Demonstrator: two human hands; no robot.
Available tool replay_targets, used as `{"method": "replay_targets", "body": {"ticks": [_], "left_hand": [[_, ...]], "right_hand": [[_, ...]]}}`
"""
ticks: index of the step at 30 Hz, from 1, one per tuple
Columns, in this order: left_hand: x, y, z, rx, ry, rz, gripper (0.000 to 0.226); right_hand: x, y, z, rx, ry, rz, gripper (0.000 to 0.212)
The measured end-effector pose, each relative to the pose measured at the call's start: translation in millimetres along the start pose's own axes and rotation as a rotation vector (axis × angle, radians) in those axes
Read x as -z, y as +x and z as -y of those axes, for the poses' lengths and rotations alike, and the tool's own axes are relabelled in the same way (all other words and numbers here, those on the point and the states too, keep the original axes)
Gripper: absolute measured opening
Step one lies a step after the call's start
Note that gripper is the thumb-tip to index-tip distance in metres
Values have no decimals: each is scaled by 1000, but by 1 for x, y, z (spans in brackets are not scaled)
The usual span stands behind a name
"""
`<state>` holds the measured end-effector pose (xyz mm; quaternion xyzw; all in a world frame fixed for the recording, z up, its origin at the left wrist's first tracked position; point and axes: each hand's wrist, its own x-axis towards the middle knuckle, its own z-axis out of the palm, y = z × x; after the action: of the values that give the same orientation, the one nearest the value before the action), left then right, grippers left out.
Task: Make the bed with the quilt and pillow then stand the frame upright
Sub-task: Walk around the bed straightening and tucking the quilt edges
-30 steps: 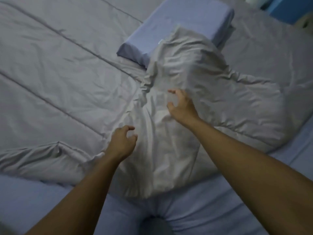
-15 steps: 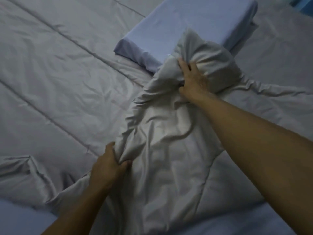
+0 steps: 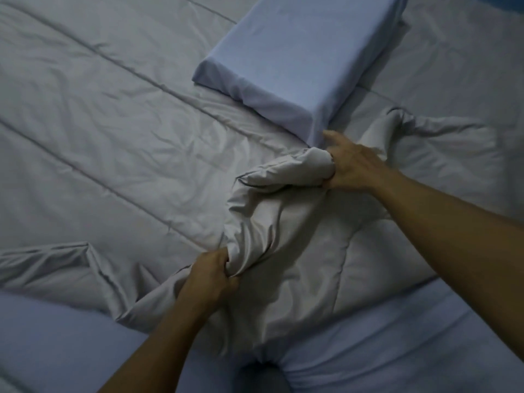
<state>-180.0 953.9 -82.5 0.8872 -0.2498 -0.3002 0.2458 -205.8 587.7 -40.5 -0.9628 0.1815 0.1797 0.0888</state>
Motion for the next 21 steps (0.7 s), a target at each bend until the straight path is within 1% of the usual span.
{"method": "replay_targets", "body": {"ticks": [1, 3, 5, 7, 8, 10, 12, 15, 18, 21], "left_hand": [[3, -6, -4, -38, -21, 25, 23], [9, -19, -13, -112, -71, 51, 25], [18, -37, -23, -126, -155, 76, 41], [25, -58, -33, -144, -175, 108, 57], [28, -69, -37, -173, -159, 132, 62], [32, -93, -46, -248, -103, 189, 64], [31, -116, -54, -318, -66, 240, 58], [28, -155, -61, -457, -17, 301, 47], [22, -194, -69, -637, 37, 455, 41], [8, -234, -82, -783, 84, 568, 22]], "right_hand": [[-2, -15, 1, -49, 20, 23, 73], [-7, -48, 8, -143, 37, 77, 76], [-14, -85, 19, -213, 73, 136, 84], [-20, -124, 31, -257, 104, 188, 84], [-23, -145, 37, -278, 113, 199, 82], [-34, -191, 47, -336, 105, 212, 76], [-49, -240, 55, -399, 109, 200, 71], [-71, -317, 63, -531, 137, 158, 72], [-92, -397, 68, -638, 148, 165, 68], [-107, -476, 81, -710, 220, 110, 58]]}}
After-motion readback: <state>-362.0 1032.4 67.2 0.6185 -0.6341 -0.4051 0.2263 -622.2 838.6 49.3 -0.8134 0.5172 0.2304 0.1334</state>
